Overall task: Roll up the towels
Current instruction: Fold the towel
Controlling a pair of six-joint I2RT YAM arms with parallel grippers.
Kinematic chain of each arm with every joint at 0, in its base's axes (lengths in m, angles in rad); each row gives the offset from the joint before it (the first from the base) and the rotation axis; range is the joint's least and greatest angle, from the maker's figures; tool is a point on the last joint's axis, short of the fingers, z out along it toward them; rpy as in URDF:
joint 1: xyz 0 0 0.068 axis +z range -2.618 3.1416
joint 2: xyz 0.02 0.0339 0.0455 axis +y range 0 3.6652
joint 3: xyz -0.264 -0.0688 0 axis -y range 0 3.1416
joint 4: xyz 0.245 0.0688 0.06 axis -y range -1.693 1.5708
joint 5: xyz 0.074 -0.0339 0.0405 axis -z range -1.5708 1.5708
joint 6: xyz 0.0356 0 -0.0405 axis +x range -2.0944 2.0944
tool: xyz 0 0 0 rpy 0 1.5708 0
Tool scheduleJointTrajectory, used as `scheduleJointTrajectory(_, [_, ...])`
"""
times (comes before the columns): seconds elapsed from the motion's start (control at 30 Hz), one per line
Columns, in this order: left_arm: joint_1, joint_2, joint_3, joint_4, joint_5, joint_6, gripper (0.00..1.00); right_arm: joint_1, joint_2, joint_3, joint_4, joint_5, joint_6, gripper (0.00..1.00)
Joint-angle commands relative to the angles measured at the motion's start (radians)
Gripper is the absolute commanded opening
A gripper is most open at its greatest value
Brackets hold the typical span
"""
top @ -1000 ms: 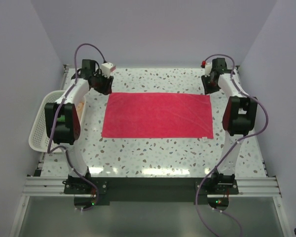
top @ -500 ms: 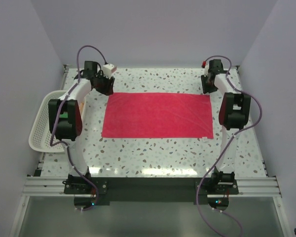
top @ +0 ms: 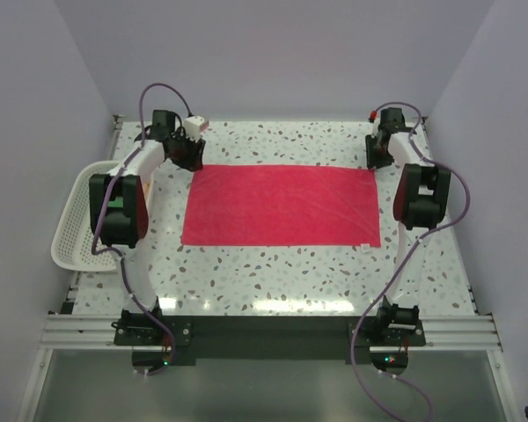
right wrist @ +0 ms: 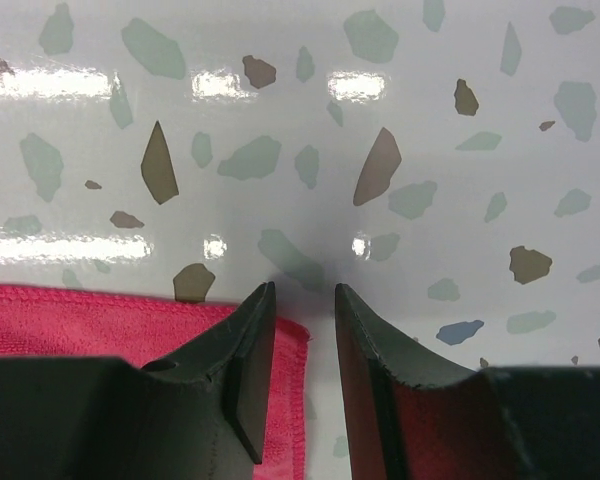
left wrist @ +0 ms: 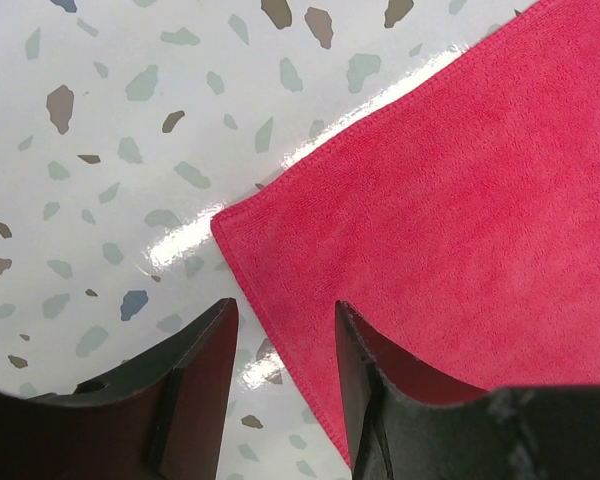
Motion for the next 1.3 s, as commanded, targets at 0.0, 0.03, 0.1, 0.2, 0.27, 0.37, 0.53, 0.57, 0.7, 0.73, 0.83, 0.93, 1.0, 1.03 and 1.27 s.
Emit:
scheduleJointTrajectory(0.0, [0.006,0.017,0.047,0.017,0.004,-0.014,0.49,-0.025,-0.013,0.008,-0.009,-0.047,0.047,0.34])
scheduleJointTrajectory(0.03, [0.007,0.015,0.046,0.017,0.003,-0.014,0.49,-0.034,-0.016,0.010,-0.013,-0.075,0.053,0.34])
scheduleJointTrajectory(0.1, [0.006,0.015,0.046,0.015,0.001,-0.014,0.49,-0.045,-0.021,0.008,-0.024,-0.113,0.070,0.34])
scheduleJointTrajectory(0.2, [0.006,0.012,0.043,0.014,0.000,-0.012,0.49,-0.056,-0.009,0.025,-0.055,-0.156,0.079,0.33])
scheduleJointTrajectory(0.27, [0.007,0.012,0.041,0.012,0.000,-0.009,0.49,-0.060,-0.003,0.034,-0.069,-0.173,0.093,0.33])
scheduleJointTrajectory(0.37, [0.006,0.011,0.039,0.012,-0.002,-0.009,0.49,-0.071,0.002,0.040,-0.076,-0.207,0.104,0.33])
scheduleJointTrajectory(0.53, [0.007,0.017,0.041,0.011,-0.005,-0.008,0.49,-0.094,0.026,0.076,-0.113,-0.274,0.151,0.34])
scheduleJointTrajectory(0.57, [0.006,0.017,0.041,0.012,-0.003,-0.008,0.49,-0.099,0.028,0.086,-0.122,-0.287,0.158,0.34])
scheduleJointTrajectory(0.7, [0.007,0.020,0.043,0.012,-0.003,-0.009,0.49,-0.119,0.042,0.105,-0.147,-0.322,0.167,0.33])
scheduleJointTrajectory(0.73, [0.006,0.020,0.041,0.011,-0.003,-0.009,0.49,-0.123,0.042,0.105,-0.150,-0.330,0.168,0.33])
scheduleJointTrajectory(0.83, [0.006,0.021,0.041,0.012,-0.003,-0.006,0.49,-0.131,0.039,0.100,-0.156,-0.339,0.161,0.31])
scheduleJointTrajectory(0.93, [0.006,0.024,0.046,0.012,-0.006,-0.005,0.49,-0.131,0.045,0.103,-0.155,-0.343,0.151,0.30])
scheduleJointTrajectory(1.0, [0.007,0.037,0.056,0.006,-0.008,-0.008,0.49,-0.133,0.060,0.117,-0.159,-0.356,0.151,0.28])
scheduleJointTrajectory(1.03, [0.006,0.043,0.065,-0.002,-0.008,-0.009,0.49,-0.131,0.065,0.123,-0.164,-0.369,0.151,0.26])
scheduleJointTrajectory(1.27, [0.006,0.069,0.095,-0.025,-0.002,-0.014,0.49,-0.131,0.069,0.117,-0.170,-0.412,0.156,0.25])
